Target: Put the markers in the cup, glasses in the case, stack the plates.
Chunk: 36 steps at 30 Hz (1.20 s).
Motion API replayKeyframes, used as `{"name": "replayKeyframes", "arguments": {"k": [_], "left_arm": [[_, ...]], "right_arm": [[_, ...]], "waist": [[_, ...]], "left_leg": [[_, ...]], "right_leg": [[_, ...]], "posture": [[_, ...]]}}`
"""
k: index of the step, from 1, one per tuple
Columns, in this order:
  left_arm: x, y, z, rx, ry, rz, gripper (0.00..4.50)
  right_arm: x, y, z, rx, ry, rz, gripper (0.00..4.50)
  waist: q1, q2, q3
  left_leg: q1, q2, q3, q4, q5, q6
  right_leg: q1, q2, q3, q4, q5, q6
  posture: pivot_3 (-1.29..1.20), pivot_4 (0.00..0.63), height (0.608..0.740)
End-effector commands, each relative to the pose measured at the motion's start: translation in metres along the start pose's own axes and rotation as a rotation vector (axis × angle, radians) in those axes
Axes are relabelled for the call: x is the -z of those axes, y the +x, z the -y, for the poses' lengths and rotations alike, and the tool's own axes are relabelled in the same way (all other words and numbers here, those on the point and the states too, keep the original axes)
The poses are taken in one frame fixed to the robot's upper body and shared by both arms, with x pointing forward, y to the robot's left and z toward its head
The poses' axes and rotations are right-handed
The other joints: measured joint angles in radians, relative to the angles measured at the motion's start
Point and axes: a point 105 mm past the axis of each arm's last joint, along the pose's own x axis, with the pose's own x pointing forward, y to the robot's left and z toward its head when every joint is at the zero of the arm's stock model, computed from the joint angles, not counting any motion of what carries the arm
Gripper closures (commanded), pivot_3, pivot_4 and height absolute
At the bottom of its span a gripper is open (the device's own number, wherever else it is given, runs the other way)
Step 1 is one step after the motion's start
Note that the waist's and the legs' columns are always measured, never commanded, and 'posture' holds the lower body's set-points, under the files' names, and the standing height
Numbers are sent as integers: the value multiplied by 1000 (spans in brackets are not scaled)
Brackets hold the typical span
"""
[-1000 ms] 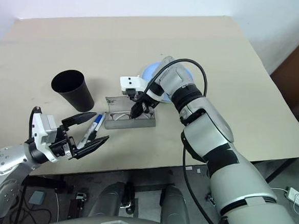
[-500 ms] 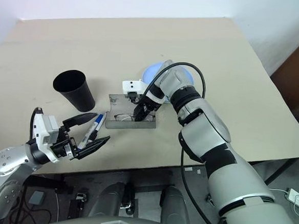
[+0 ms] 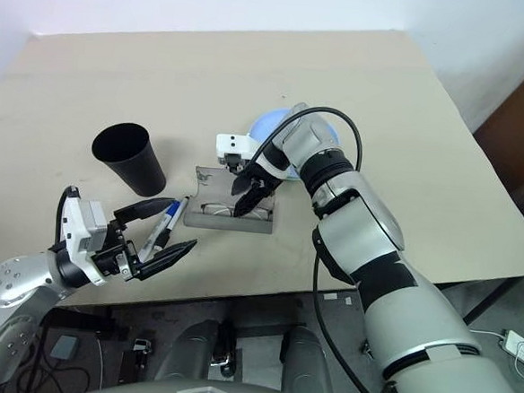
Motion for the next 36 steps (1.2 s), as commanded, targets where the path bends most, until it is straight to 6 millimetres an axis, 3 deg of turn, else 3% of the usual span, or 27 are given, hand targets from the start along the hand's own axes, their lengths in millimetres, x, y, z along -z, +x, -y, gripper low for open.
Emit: {"name": "replayKeyframes", "arguments": {"k": [1, 7, 11, 15, 21, 22, 30, 36], "left_arm": [[-13, 3, 2, 26, 34, 32, 0], [-8, 3, -6, 19, 20, 34, 0], [-5, -8, -14, -16, 23, 28, 0], [-4, -22, -22, -40, 17, 29, 0], [14, -36, -27, -49, 14, -4, 0], [17, -36, -29, -47, 13, -9, 0], [28, -42, -33, -58, 23, -21, 0], [31, -44, -33, -56, 30, -21, 0]], "right_arm": [[-21, -14, 1, 23, -57, 39, 1315], [-48, -38, 4, 89, -25, 235, 1315], [-44, -54, 5, 144, -47, 314, 1315], [-42, -67, 2, 184, -29, 420, 2168], [-27, -76, 19, 340, 114, 506, 4335], [-25, -76, 21, 355, 129, 516, 4489], [-19, -70, 36, 449, 170, 545, 4489], [-5, -46, 43, 460, 154, 449, 4489]], "waist": [[1, 0, 0], [0, 0, 0], [0, 0, 0], [1, 0, 0], [0, 0, 0], [0, 0, 0], [-1, 0, 0], [-1, 0, 0]], "left_leg": [[0, 0, 0, 0, 0, 0], [0, 0, 0, 0, 0, 0], [0, 0, 0, 0, 0, 0], [0, 0, 0, 0, 0, 0], [0, 0, 0, 0, 0, 0], [0, 0, 0, -1, 0, 0], [0, 0, 0, -1, 0, 0], [0, 0, 1, -1, 0, 1]], "right_leg": [[0, 0, 0, 0, 0, 0], [0, 0, 0, 0, 0, 0], [0, 0, 0, 0, 0, 0], [0, -1, 0, 0, 0, 0], [0, -1, 0, 0, 0, 0], [-1, -1, 0, 0, 0, 0], [-1, -1, 0, 0, 0, 0], [-1, 0, 0, 0, 0, 0]], "posture": [[0, 150, 719], [0, 150, 719], [0, 150, 719], [0, 150, 719], [0, 150, 719], [0, 150, 719], [0, 150, 719], [0, 150, 719]]}}
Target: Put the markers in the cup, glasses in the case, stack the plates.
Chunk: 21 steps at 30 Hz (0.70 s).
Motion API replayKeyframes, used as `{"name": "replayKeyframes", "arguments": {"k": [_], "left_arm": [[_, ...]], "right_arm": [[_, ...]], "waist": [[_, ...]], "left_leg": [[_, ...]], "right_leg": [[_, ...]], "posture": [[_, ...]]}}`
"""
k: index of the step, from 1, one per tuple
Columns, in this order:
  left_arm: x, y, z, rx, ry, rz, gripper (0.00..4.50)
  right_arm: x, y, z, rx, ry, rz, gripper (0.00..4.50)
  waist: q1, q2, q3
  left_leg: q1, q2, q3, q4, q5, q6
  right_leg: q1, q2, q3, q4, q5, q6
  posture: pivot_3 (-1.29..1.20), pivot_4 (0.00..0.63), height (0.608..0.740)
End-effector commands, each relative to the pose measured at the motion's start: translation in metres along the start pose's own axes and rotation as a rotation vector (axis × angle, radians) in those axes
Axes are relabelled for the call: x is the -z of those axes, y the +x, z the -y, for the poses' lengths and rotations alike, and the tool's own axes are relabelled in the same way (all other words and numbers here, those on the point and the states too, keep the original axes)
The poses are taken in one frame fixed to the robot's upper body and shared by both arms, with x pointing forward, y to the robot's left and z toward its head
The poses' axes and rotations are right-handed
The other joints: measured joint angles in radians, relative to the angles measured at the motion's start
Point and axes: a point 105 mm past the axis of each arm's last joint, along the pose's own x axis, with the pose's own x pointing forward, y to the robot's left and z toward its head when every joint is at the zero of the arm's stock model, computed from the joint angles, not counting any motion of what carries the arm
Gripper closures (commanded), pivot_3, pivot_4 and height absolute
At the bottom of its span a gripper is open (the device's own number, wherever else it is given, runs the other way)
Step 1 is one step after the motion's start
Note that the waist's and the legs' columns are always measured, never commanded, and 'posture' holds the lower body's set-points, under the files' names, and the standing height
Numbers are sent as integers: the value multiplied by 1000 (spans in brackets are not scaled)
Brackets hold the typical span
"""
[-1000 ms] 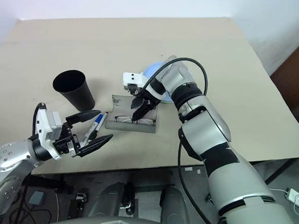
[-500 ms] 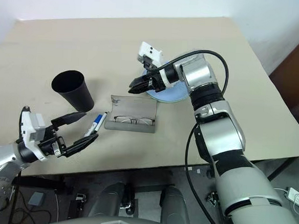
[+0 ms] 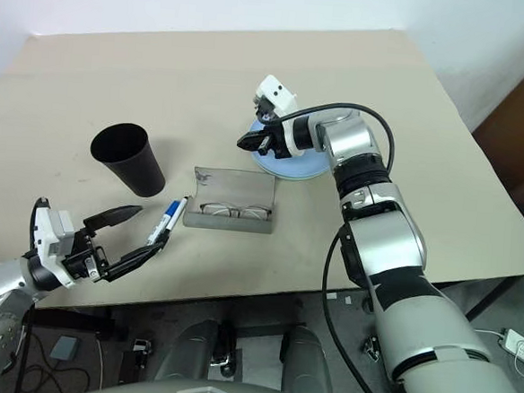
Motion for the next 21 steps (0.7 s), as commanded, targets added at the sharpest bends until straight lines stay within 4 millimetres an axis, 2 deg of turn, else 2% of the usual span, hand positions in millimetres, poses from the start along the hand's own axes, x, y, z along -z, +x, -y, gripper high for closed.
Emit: {"name": "replayKeyframes", "arguments": {"k": [1, 6, 10, 16, 21], "left_arm": [[-5, -1, 1, 5, 35, 14, 0], [-7, -3, 4, 1, 37, 12, 0], [-10, -2, 6, -4, 39, 15, 0], [-11, -3, 6, -11, 37, 12, 0], [-13, -5, 5, -17, 40, 15, 0]], "right_arm": [[1, 9, -2, 1, -66, -33, 4489], [17, 18, -3, 3, -117, -130, 4489], [21, 14, -11, -71, -106, -175, 4489], [20, 5, -28, -190, -86, -208, 4489], [16, -1, -51, -265, -86, -200, 4489]], "waist": [[0, 0, 0], [0, 0, 0], [0, 0, 0], [1, 0, 0], [1, 0, 0]], "left_leg": [[0, 0, 0, 0, 0, 0], [0, 0, 0, 0, 0, 0], [0, 0, 0, 0, 0, 0], [0, 0, 0, 0, 0, 0], [0, 0, -1, 0, 0, 0]], "right_leg": [[0, 0, 0, 0, 0, 0], [0, 0, 0, 0, 0, 0], [0, 0, 0, 0, 0, 0], [0, 0, 0, 0, 0, 0], [0, -1, 0, 0, 0, 0]], "posture": [[0, 150, 719], [0, 150, 719], [0, 150, 719], [0, 150, 719], [0, 150, 719]]}}
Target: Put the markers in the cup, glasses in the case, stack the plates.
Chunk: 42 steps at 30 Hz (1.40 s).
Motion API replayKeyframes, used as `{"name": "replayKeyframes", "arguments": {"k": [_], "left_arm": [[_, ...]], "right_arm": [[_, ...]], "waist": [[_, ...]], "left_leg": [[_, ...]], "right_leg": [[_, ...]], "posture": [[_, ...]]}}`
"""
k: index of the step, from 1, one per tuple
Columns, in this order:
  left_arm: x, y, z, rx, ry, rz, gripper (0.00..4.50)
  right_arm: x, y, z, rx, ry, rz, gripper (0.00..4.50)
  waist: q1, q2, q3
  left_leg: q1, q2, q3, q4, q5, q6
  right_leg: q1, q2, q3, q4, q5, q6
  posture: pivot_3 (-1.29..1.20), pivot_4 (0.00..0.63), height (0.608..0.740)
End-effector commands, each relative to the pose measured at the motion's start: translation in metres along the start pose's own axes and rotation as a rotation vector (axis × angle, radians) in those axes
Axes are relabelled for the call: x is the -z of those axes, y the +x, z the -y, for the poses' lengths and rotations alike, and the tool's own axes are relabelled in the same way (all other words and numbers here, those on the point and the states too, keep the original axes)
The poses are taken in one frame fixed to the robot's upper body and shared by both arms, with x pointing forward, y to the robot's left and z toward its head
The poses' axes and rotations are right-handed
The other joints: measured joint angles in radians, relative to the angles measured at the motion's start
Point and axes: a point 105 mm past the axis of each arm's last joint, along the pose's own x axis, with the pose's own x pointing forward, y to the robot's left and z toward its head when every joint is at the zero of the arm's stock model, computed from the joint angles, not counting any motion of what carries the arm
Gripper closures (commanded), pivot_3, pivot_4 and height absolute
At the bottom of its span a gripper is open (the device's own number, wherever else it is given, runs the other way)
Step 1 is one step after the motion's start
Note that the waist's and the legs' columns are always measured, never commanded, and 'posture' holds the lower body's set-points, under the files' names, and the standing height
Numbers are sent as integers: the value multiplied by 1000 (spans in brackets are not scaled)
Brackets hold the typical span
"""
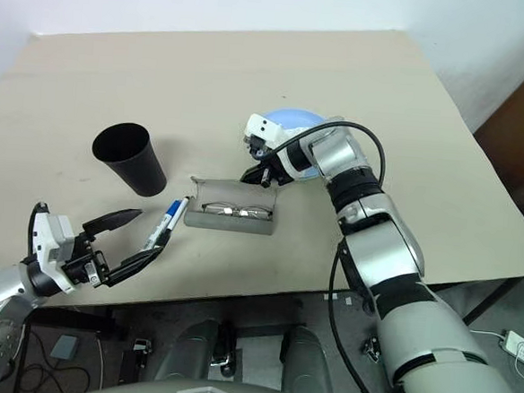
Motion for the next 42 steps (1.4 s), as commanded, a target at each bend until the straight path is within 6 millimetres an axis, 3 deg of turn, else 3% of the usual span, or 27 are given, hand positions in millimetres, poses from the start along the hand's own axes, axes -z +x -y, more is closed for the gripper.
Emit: {"name": "replayKeyframes", "arguments": {"k": [1, 10, 15, 19, 24, 28, 34, 39, 42], "left_arm": [[-11, -3, -1, -5, 40, 17, 0], [-17, -5, 0, -12, 56, 20, 0], [-23, -7, -1, -41, 63, 33, 0], [-23, -1, -14, -78, 55, 37, 0], [-31, -4, -23, -150, 42, 48, 0], [-34, -17, -29, -217, 29, 14, 0], [-25, -33, -35, -286, -99, -98, 0], [-12, -33, -42, -380, -124, -262, 0], [-8, -28, -37, -350, -153, -302, 0]], "right_arm": [[-13, -2, -18, -46, -44, 18, 4489], [6, 13, -58, -152, -32, 2, 4489], [20, 19, -53, -109, -56, -54, 4489], [4, 14, -46, -86, -66, 25, 4489], [-24, -7, -50, -109, -78, 205, 4489], [-26, -21, -56, -120, -65, 269, 4489], [-22, -26, -55, -93, -8, 277, 4489], [-24, -34, -52, -69, 17, 303, 4489], [-25, -37, -49, -44, 22, 310, 4489]], "waist": [[0, 0, 0], [0, 0, 0], [0, 0, 0], [1, 0, 0], [0, 0, 0], [1, -1, 0], [1, -1, 0], [4, -1, 0], [3, -1, 0]], "left_leg": [[0, 0, 0, 0, 0, 0], [0, 0, -1, -1, -4, 2], [1, 0, -1, -1, -5, 2], [3, 0, -1, -1, -5, 2], [2, 0, -1, -2, -4, 2], [2, 0, -1, -5, -3, 5], [3, 0, -1, -6, -3, 4], [3, 0, -1, -6, -3, 3], [3, -1, -1, -7, -3, 3]], "right_leg": [[0, 0, 0, 0, 0, 0], [-4, -1, 0, 0, 0, -1], [-4, -1, 0, -1, 1, -1], [-3, -1, 0, -1, 1, -2], [-3, -1, 0, -1, 2, -3], [0, -1, 0, -4, 2, -3], [0, -1, 0, -5, 2, -3], [-3, -1, 0, -4, 2, -3], [-3, -1, 0, -5, 2, -3]], "posture": [[0, 150, 719], [0, 150, 719], [0, 150, 719], [0, 150, 719], [0, 150, 719], [0, 150, 719], [0, 150, 719], [0, 150, 719], [0, 150, 719]]}}
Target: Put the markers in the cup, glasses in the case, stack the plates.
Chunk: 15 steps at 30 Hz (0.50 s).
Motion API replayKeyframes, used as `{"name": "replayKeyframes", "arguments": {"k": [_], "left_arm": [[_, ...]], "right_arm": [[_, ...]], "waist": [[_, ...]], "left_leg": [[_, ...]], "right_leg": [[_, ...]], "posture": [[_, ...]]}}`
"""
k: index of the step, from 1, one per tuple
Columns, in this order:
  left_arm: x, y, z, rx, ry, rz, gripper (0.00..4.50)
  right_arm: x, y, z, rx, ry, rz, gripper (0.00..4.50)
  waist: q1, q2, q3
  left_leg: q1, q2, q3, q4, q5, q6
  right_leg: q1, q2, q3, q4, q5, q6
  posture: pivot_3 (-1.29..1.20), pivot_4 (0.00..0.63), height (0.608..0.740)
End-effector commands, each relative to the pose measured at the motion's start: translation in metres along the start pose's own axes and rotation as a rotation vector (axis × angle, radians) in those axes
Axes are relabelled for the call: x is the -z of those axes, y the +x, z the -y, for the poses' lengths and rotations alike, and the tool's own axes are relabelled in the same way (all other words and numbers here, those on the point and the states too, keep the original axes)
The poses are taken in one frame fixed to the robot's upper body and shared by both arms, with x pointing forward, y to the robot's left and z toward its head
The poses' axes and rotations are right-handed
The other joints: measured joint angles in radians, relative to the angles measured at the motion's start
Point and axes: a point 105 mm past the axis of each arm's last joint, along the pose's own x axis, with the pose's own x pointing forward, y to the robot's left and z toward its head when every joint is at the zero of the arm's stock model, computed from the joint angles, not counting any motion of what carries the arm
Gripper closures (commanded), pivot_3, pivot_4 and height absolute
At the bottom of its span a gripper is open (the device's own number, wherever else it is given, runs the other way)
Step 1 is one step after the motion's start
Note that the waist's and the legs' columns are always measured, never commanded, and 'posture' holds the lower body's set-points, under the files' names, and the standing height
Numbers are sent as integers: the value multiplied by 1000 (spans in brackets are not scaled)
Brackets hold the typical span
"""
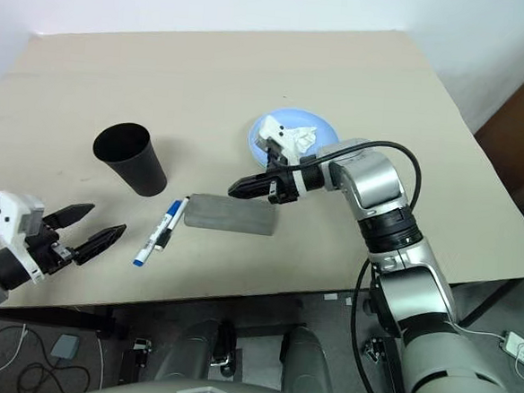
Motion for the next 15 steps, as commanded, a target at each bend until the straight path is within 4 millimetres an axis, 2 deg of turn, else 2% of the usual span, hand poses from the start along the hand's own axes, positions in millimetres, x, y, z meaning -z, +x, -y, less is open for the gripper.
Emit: {"name": "replayKeyframes", "arguments": {"k": [1, 15], "left_arm": [[-4, 5, 9, 29, 15, -36, 0], [13, 23, 19, 52, 55, -229, 0]], "right_arm": [[-16, -8, -1, 28, -52, 40, 4489], [-15, -17, 10, 116, -20, 61, 4489]], "waist": [[0, 0, 0], [1, 0, 0]], "left_leg": [[0, 0, 0, 0, 0, 0], [-1, 0, 1, -3, 3, -3]], "right_leg": [[0, 0, 0, 0, 0, 0], [1, 1, 0, 0, 0, 0]], "posture": [[0, 150, 719], [0, 150, 719]]}}
